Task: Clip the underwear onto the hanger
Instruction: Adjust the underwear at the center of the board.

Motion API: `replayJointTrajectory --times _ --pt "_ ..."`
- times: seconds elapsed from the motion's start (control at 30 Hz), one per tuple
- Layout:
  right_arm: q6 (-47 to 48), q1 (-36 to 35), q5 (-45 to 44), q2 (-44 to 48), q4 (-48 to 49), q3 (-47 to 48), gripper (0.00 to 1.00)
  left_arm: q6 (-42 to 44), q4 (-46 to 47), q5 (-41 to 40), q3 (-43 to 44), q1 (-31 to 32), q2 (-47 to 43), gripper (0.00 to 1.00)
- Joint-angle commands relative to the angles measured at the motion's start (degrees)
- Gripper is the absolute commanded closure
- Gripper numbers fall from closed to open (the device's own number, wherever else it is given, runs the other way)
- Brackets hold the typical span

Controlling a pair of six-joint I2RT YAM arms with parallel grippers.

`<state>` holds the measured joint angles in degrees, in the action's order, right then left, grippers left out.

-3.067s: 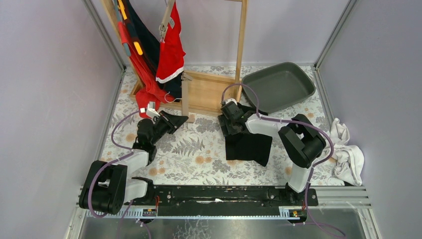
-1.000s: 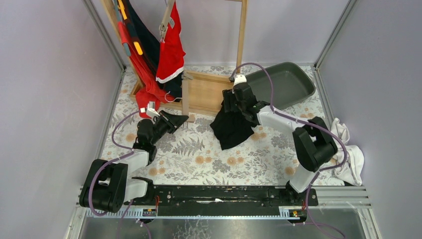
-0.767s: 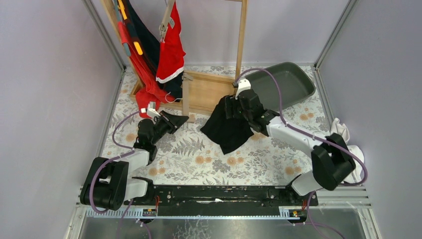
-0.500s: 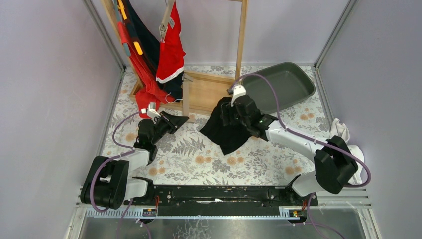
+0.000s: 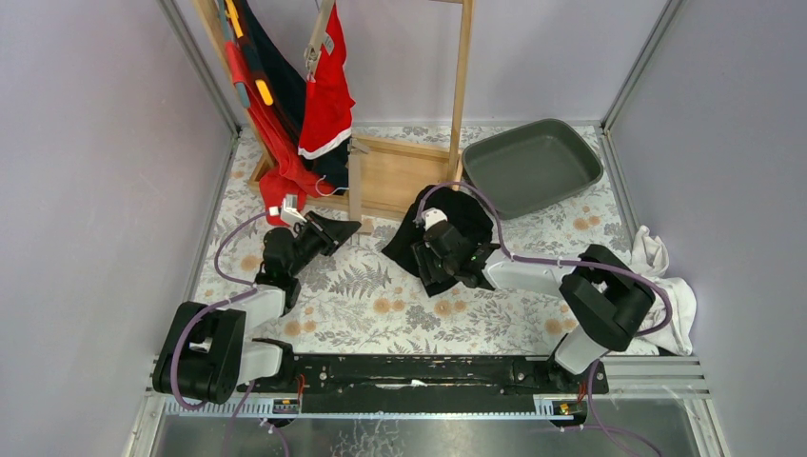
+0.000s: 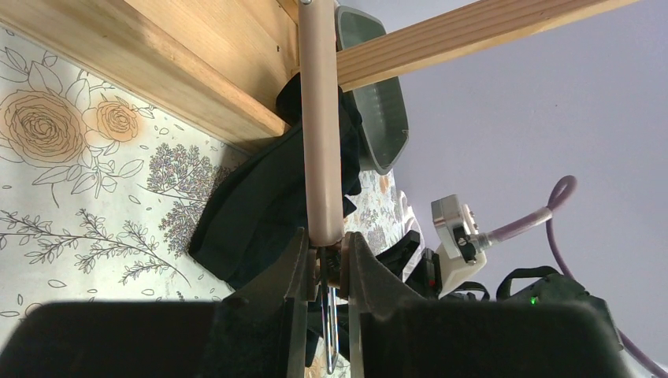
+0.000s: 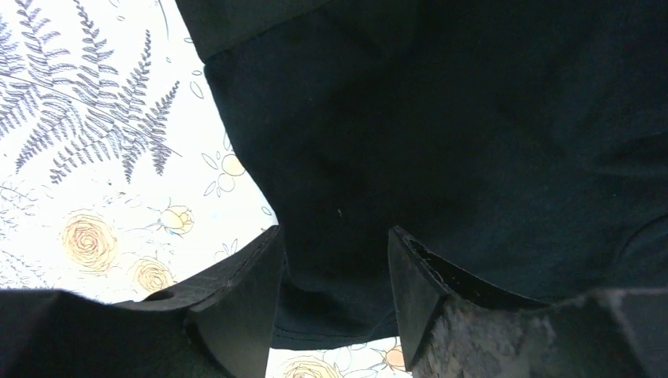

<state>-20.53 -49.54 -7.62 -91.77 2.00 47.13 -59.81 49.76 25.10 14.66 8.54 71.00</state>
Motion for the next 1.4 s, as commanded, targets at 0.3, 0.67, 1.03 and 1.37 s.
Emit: replayJointTrajectory --times 0.3,0.67,1.03,1.37 --pt "-2.6 -1.3 -5.4 -1.0 -3.9 -2.1 0.63 0.2 3.8 -0.7 0.9 -0.5 -0.6 1.0" --pt "-5.8 -1.1 -18.4 4.8 -15.2 -6.4 0.68 0.1 3.9 -0.7 1.0 -0.5 -0.8 1.0" --pt "-4.7 -0.7 -15.2 15.7 -10.2 -1.6 0.31 -2.2 10.1 -2.1 -1.2 -0.4 0.3 1.0" --pt "-13.5 0.8 -10.0 -6.6 -13.7 19.7 0.24 -2.9 11.7 -1.9 0.3 -0.2 -0.8 1.0"
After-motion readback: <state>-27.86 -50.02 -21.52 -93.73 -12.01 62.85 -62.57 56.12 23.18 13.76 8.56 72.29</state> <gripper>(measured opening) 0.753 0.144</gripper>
